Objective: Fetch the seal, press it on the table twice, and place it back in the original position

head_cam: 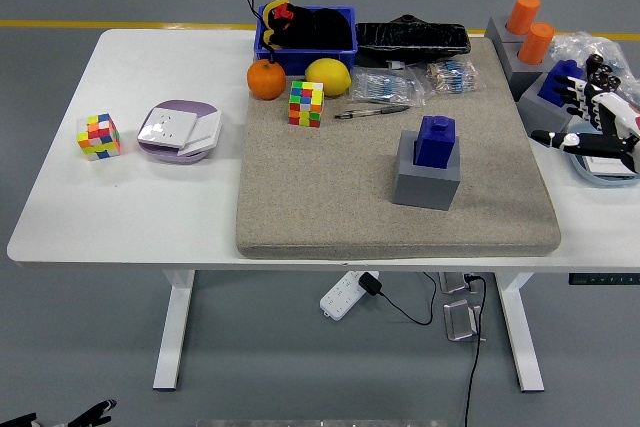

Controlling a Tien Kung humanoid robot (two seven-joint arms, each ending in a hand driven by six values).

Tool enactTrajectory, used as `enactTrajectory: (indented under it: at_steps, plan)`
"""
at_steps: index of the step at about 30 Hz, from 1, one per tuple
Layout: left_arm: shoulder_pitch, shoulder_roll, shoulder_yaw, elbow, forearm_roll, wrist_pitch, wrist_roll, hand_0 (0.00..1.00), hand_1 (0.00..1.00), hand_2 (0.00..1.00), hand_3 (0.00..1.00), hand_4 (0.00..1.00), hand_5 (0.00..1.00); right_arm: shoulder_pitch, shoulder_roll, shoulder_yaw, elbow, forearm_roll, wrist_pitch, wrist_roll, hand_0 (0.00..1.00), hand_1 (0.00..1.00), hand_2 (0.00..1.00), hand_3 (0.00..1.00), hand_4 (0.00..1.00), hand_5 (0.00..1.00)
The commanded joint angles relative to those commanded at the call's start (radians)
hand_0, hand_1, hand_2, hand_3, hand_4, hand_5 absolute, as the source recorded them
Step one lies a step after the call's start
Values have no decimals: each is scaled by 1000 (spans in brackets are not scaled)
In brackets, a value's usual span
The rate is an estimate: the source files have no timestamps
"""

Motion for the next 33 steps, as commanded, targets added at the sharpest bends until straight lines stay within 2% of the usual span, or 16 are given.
enactTrajectory:
  at_steps: [14, 33]
  plan:
    - [1, 13, 16, -1, -16, 5, 3, 814, 792, 768, 804, 705, 429, -83, -9, 172, 41, 20, -3, -19, 952, 942, 928, 957, 998, 387]
    - [-2, 24, 31, -4, -11, 14, 3, 814, 791, 768, 804, 702, 430, -133, -13, 303, 100, 39, -2, -40, 915, 904, 891, 908, 998, 388]
